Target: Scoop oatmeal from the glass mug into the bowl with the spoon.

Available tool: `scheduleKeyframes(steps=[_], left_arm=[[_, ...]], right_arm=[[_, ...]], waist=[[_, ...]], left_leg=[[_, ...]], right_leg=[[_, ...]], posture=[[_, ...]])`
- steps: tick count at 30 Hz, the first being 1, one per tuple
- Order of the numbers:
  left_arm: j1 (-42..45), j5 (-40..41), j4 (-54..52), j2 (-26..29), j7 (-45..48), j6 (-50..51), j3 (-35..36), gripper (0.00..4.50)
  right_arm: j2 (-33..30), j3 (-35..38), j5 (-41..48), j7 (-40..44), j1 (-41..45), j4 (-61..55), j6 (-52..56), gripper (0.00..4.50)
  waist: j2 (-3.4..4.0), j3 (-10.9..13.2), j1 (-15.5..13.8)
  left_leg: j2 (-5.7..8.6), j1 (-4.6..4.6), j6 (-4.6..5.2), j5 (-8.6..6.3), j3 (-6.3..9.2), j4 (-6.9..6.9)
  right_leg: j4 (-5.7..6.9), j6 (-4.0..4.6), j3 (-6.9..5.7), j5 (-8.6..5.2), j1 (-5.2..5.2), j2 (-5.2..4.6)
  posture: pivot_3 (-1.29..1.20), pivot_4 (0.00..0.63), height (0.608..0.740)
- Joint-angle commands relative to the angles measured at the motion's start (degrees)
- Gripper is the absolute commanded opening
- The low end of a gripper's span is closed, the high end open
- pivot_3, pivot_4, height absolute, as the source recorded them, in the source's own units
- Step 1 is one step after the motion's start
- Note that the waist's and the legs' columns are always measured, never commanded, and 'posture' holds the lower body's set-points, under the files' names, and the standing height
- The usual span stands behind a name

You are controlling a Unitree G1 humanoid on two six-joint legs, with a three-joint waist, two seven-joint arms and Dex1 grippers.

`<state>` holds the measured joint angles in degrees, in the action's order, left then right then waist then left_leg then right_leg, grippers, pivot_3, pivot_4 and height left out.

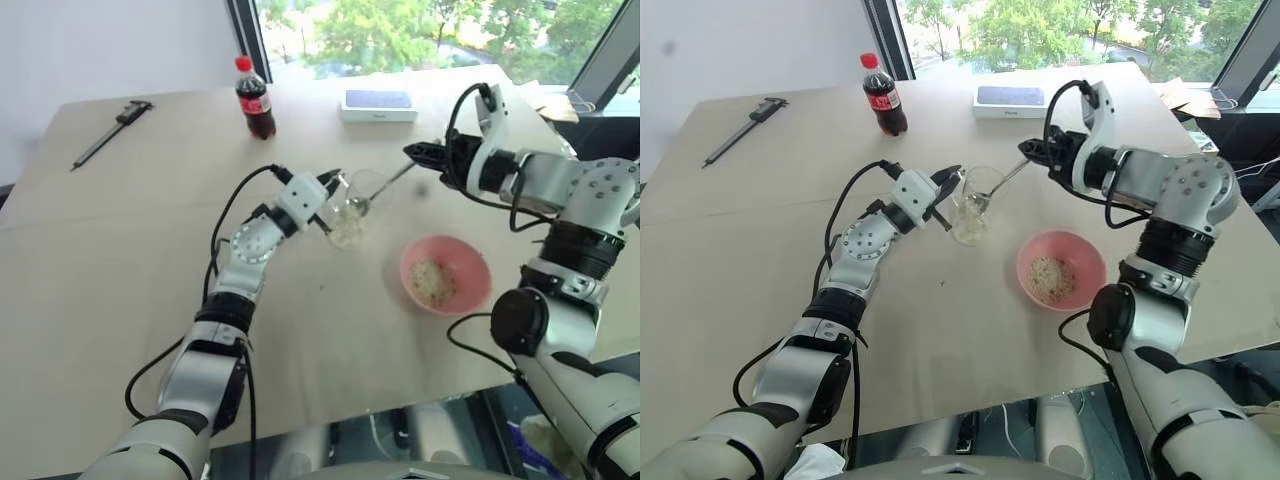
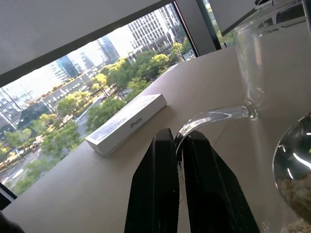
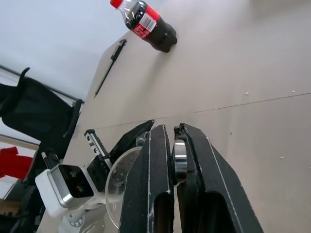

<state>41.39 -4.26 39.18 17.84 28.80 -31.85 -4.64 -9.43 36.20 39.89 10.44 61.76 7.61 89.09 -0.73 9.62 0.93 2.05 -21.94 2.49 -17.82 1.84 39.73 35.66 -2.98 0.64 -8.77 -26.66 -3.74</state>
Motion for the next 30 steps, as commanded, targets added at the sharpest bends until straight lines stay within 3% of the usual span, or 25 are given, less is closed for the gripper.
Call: scheduleKeyframes(steps=[1,10,17,30], left_arm=[[0.9,2.0,-0.9,-0.8,0.5,-1.6,0.7,0.03],[-0.6,6.3,-1.9,-3.2,3.3,-2.6,1.4,0.03],[-0.7,6.5,-0.4,-5.2,1.7,-3.7,1.6,0.03],[-1.2,2.1,3.0,-6.3,-3.6,-7.5,0.4,0.03]], right_arm=[[-1.6,2.6,1.4,-0.2,2.5,-0.4,1.1,0.0],[-5.1,7.7,1.4,-2.0,3.6,1.3,3.4,0.0],[-7.7,9.3,6.4,-4.9,2.6,1.9,3.4,0.0],[-11.3,10.5,14.7,-10.4,0.9,1.6,3.4,0.0]], waist=[[0.0,0.0,-0.1],[0.0,0.0,0.0],[0.0,0.0,-0.1],[0.0,0.0,-0.1]], left_leg=[[0.0,-0.01,0.0,0.0,0.0,0.03],[-0.01,-0.05,0.02,-0.01,-0.01,0.18],[-0.01,-0.06,0.03,-0.02,-0.03,0.22],[-0.02,-0.06,0.06,-0.03,-0.06,0.26]], right_leg=[[0.01,0.0,0.0,0.0,0.0,0.0],[0.08,0.0,0.02,0.0,0.0,-0.01],[0.1,0.0,0.05,0.0,0.0,-0.02],[0.12,0.0,0.08,0.0,0.01,-0.01]], posture=[[0.0,0.15,0.74],[0.0,0.15,0.74],[0.0,0.15,0.74],[0.0,0.15,0.74]])
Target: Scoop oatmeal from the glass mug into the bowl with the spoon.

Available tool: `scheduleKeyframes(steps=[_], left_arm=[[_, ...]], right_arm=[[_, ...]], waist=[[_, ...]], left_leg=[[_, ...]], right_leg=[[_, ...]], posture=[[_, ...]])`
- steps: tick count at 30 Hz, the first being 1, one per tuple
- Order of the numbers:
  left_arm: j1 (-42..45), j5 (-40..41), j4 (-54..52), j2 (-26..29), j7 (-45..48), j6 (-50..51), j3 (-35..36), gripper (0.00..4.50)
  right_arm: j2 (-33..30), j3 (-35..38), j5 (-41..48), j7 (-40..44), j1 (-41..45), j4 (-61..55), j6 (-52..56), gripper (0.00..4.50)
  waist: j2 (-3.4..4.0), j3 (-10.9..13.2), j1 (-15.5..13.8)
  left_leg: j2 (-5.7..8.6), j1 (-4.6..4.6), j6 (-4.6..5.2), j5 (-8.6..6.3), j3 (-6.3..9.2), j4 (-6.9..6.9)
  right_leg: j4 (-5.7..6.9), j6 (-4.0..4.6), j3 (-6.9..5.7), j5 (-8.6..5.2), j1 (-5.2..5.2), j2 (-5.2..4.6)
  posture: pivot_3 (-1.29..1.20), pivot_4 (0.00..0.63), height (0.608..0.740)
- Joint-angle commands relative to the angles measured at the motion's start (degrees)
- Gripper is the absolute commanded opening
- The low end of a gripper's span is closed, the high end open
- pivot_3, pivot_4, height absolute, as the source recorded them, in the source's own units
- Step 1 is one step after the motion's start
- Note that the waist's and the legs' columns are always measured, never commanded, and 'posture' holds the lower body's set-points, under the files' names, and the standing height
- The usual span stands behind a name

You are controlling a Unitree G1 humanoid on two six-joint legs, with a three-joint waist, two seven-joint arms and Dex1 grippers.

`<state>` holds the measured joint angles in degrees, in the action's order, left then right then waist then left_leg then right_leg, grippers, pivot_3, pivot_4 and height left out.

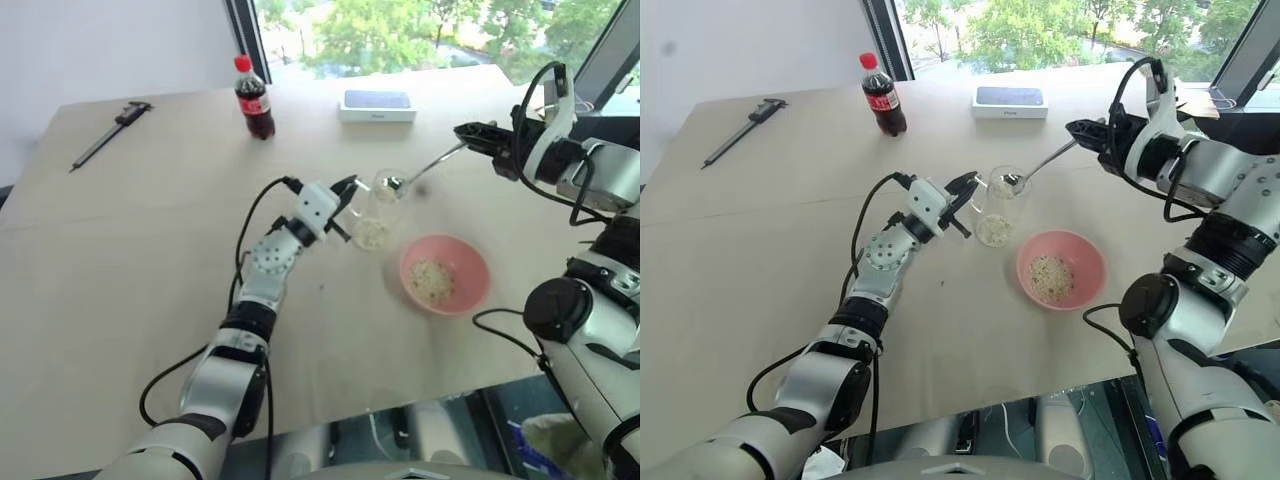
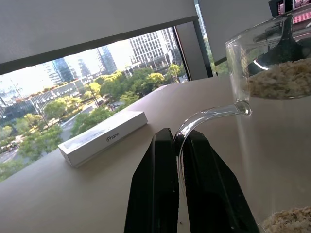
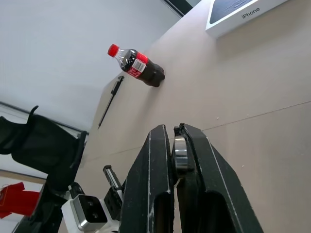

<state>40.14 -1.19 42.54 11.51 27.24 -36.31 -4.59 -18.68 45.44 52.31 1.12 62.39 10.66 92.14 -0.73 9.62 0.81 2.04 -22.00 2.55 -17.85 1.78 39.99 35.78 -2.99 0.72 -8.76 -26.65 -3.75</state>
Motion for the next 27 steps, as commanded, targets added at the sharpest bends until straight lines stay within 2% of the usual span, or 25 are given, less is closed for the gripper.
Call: scheduleKeyframes(steps=[1,13,27], left_arm=[[0.1,-2.0,-0.1,0.3,-2.9,-3.6,0.1,0.03],[-0.2,-2.9,1.8,-0.1,-4.1,-6.0,-0.5,0.03],[-1.0,-2.7,2.4,-0.2,-4.0,-6.7,-0.6,0.03]], right_arm=[[-2.2,1.4,2.9,-1.4,0.2,-1.4,0.4,0.0],[-4.4,3.8,13.5,-8.1,-0.4,2.5,0.4,0.0],[-11.6,3.7,33.2,-14.4,-4.3,13.8,0.1,0.0]], waist=[[0.0,0.0,0.0],[0.01,0.0,0.0],[0.0,0.0,-0.1]], left_leg=[[0.0,0.0,0.0,0.0,0.0,0.0],[-0.02,0.01,0.2,-0.11,-0.03,0.06],[-0.06,0.02,0.38,-0.21,-0.2,0.1]], right_leg=[[0.0,0.0,0.0,0.0,0.0,0.0],[0.04,0.0,0.03,0.0,0.01,0.0],[0.02,-0.01,0.11,0.01,0.06,0.01]], posture=[[0.0,0.15,0.74],[0.0,0.15,0.74],[0.0,0.15,0.74]])
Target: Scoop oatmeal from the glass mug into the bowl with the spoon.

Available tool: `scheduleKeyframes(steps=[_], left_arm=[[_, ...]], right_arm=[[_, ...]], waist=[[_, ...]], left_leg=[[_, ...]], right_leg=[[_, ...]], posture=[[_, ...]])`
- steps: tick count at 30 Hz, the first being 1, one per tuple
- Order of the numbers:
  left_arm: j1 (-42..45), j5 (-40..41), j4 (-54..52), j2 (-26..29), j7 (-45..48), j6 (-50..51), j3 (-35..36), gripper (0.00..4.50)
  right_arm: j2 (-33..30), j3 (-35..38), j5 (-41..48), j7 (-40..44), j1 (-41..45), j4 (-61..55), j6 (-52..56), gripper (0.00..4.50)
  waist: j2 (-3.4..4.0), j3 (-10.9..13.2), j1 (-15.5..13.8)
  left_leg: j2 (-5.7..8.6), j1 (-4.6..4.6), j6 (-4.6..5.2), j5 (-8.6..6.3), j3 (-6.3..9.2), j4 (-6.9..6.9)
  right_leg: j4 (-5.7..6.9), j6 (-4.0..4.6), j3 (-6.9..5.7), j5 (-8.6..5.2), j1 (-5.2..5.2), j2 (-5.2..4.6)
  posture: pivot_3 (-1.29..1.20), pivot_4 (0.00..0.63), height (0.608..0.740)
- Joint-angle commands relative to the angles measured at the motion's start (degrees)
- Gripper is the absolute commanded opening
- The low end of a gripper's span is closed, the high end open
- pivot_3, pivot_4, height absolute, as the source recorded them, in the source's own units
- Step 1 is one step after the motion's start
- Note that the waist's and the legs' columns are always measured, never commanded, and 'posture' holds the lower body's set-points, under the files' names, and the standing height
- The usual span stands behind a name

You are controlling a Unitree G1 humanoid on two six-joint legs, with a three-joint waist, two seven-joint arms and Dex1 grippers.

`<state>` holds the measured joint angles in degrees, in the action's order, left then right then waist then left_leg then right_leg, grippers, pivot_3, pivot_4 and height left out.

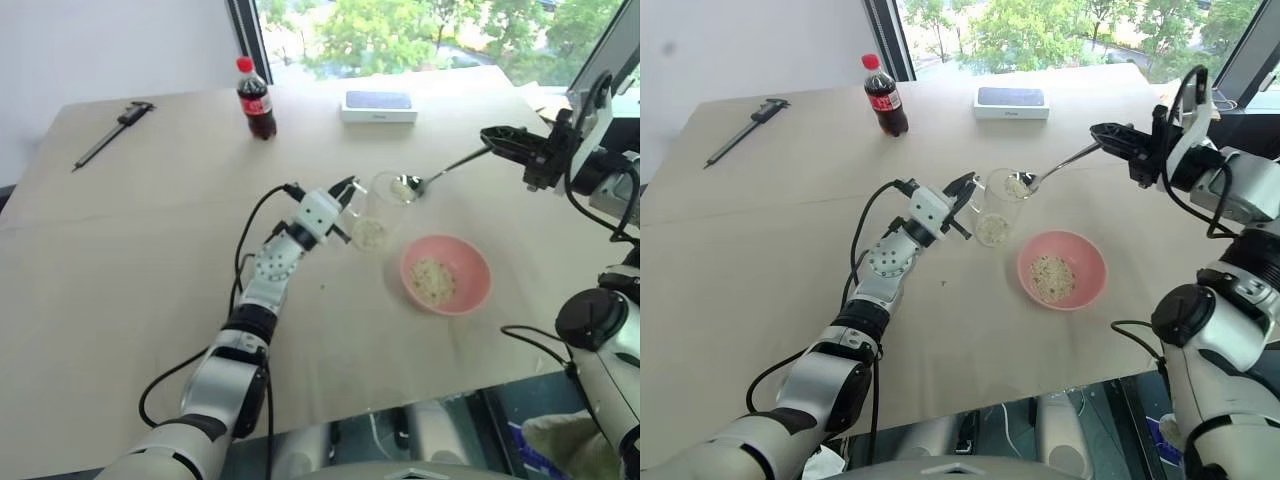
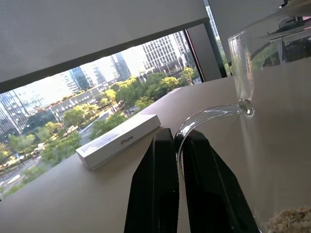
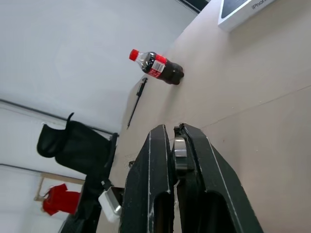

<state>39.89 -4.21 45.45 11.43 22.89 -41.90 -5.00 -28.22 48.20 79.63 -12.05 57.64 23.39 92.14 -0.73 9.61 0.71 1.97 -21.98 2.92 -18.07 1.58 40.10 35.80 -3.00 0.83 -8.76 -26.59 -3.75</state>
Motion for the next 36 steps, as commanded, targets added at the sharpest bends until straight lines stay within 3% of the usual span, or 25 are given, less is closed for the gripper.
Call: scheduleKeyframes(steps=[1,6,12,27,36], left_arm=[[-0.8,0.3,-0.6,-0.1,0.4,-1.1,-0.2,0.03],[-0.8,0.5,-0.6,-0.2,0.7,-1.1,-0.3,0.03],[-1.6,0.9,-0.9,0.1,1.2,-1.1,-0.4,0.03],[-2.9,1.9,-1.6,1.5,1.0,-0.1,0.8,0.03],[-4.2,2.5,-3.7,1.4,0.3,1.7,1.0,0.03]], right_arm=[[-2.6,0.6,7.6,-1.9,0.2,1.7,-0.3,0.0],[-4.6,-2.0,16.3,-6.7,-2.7,3.2,-3.5,0.0],[-7.4,-6.9,33.2,-14.9,-11.3,0.7,-11.6,0.0],[-18.2,-10.8,33.4,1.4,-29.3,-6.9,-7.9,0.0],[-22.5,-19.2,33.4,0.0,-33.1,-21.3,-16.3,0.0]], waist=[[0.0,0.0,0.0],[-0.01,0.0,0.0],[-0.02,0.0,0.0],[0.1,-0.1,0.0],[0.15,-0.2,0.0]], left_leg=[[-0.01,0.0,0.01,0.0,-0.02,0.0],[-0.04,0.02,0.05,-0.03,-0.05,0.0],[-0.06,0.02,0.09,-0.05,-0.11,0.06],[-0.18,0.38,0.38,-0.22,-0.05,0.14],[-0.18,0.4,0.44,-0.25,-0.16,0.21]], right_leg=[[0.0,0.0,0.01,0.0,0.0,0.0],[-0.01,0.0,0.02,0.0,0.03,0.03],[-0.03,-0.02,0.06,0.01,0.05,0.02],[-0.92,-0.3,0.04,0.19,0.8,0.15],[-0.95,-0.4,0.16,0.25,0.8,0.14]], posture=[[0.0,0.15,0.74],[0.0,0.15,0.74],[0.0,0.15,0.74],[0.0,0.15,0.74],[0.0,0.15,0.74]])
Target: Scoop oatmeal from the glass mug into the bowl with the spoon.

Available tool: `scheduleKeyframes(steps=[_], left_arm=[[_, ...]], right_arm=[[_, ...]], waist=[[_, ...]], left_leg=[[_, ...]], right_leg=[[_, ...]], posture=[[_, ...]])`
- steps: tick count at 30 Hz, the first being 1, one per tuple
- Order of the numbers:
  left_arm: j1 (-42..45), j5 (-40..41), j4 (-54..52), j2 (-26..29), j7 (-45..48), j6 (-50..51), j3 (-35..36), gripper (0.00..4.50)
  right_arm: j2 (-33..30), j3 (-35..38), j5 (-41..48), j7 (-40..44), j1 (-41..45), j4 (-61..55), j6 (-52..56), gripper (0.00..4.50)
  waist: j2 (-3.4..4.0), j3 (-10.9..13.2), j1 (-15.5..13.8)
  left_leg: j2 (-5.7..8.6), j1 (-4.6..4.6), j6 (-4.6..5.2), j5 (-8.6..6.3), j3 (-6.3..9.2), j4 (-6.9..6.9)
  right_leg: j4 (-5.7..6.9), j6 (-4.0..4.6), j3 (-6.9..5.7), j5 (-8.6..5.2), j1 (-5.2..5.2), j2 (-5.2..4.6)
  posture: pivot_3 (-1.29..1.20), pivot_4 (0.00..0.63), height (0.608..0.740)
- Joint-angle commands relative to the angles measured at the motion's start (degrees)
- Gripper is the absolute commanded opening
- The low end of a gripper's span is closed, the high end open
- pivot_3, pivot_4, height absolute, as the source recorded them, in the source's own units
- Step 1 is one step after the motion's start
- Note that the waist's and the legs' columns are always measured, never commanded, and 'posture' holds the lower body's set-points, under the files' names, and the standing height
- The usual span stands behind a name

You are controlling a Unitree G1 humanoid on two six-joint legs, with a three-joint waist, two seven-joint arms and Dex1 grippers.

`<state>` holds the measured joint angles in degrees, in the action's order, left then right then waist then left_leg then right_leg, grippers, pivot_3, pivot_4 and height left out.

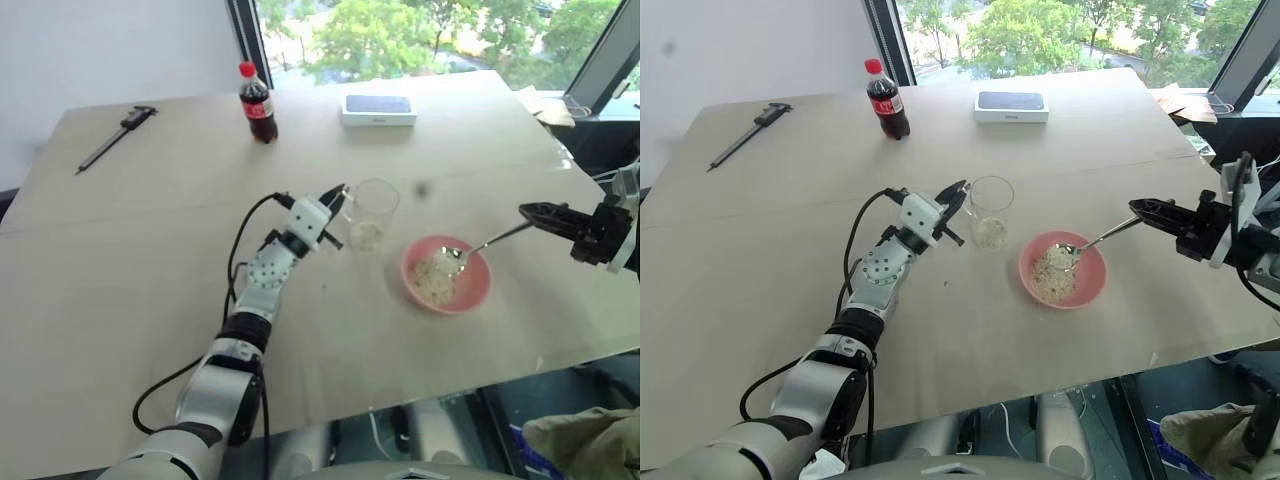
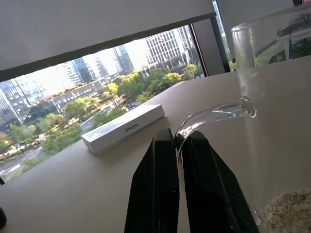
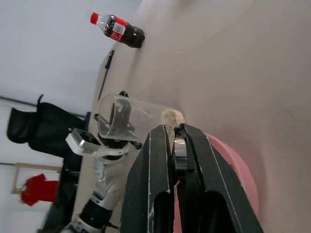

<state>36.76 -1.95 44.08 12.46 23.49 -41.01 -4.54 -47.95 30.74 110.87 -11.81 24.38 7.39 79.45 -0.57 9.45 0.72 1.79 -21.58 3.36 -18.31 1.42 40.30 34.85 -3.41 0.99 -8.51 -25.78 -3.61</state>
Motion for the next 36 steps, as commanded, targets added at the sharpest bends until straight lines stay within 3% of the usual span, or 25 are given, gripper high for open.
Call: scheduleKeyframes(steps=[1,4,9,19,25,33,36], left_arm=[[-1.3,0.3,-2.8,0.3,-0.4,1.1,0.5,0.03],[-2.1,0.4,-4.2,0.2,-0.7,2.0,0.6,0.03],[-3.3,0.7,-6.4,0.1,-1.1,3.6,0.6,0.03],[-4.6,0.9,-8.6,0.1,-1.8,5.3,0.6,0.03],[-4.7,0.7,-8.7,0.2,-2.4,5.6,0.7,0.03],[-5.5,0.5,-9.1,0.2,-3.3,5.5,0.6,0.03],[-5.7,0.5,-9.5,0.3,-3.7,5.6,0.7,0.03]], right_arm=[[-3.4,-2.8,2.1,-0.4,0.3,-6.6,-4.7,0.0],[-6.3,-5.6,-0.3,0.6,1.5,-10.5,-6.1,0.0],[-14.1,-10.9,-18.5,13.9,4.0,-20.9,-5.9,0.0],[-20.3,-18.1,-38.1,31.5,9.7,-30.3,-11.5,0.0],[-23.1,-24.8,-50.1,37.7,12.1,-36.0,-15.3,0.0],[-16.5,-18.1,-42.5,34.7,14.6,-27.0,-6.4,0.0],[-13.1,-13.5,-31.0,29.0,16.3,-18.7,-2.1,0.0]], waist=[[0.0,0.0,0.0],[0.0,0.0,-0.1],[0.03,0.0,-0.2],[0.04,0.0,-0.6],[0.04,0.0,-1.0],[0.01,0.0,-1.6],[0.01,0.0,-1.6]], left_leg=[[0.01,0.0,0.0,0.0,-0.01,0.0],[0.01,-0.01,0.0,0.0,-0.01,0.01],[0.01,-0.02,0.0,0.0,0.04,0.02],[0.03,-0.05,-0.01,0.0,0.11,0.03],[0.05,-0.06,-0.03,0.0,0.09,0.03],[0.06,-0.08,-0.05,0.0,0.12,0.03],[0.08,-0.09,-0.05,0.0,0.11,0.03]], right_leg=[[-0.01,0.0,0.0,0.0,0.0,-0.01],[-0.03,-0.01,0.01,0.0,0.0,-0.02],[-0.05,-0.01,-0.05,0.0,-0.01,-0.02],[-0.12,-0.01,-0.14,0.0,-0.02,-0.02],[-0.18,-0.01,-0.14,0.0,-0.03,-0.07],[-0.23,0.04,-0.17,0.03,-0.01,-0.11],[-0.25,0.05,-0.16,0.04,-0.01,-0.19]], posture=[[0.0,0.15,0.74],[0.0,0.15,0.74],[0.0,0.15,0.74],[0.0,0.15,0.74],[0.0,0.15,0.74],[0.0,0.15,0.74],[0.0,0.15,0.74]])
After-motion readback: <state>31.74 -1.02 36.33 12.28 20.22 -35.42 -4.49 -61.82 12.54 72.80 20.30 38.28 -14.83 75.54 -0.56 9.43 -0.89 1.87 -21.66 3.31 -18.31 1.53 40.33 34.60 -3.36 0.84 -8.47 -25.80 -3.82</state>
